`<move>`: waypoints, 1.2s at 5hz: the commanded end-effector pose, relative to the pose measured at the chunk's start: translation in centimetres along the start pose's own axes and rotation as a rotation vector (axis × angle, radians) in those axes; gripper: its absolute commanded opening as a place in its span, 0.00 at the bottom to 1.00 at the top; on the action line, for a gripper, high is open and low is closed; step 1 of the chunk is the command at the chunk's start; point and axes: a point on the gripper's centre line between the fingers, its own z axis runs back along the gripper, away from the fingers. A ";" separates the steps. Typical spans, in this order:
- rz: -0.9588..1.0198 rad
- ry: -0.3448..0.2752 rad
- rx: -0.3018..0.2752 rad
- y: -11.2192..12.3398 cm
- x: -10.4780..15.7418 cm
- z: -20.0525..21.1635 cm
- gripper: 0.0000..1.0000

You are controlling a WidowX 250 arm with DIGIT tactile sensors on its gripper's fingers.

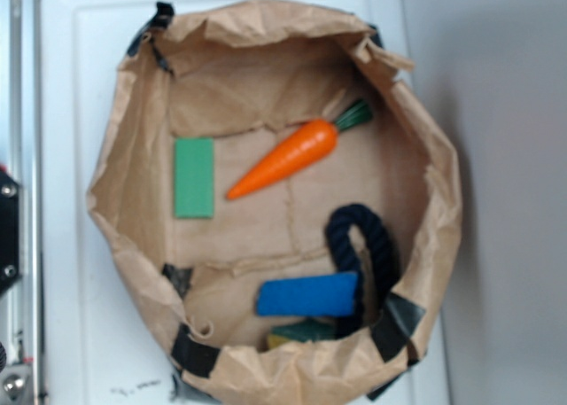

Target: Grab the carrot.

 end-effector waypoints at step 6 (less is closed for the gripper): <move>-0.056 0.002 0.005 -0.7 12.2 -6.4 1.00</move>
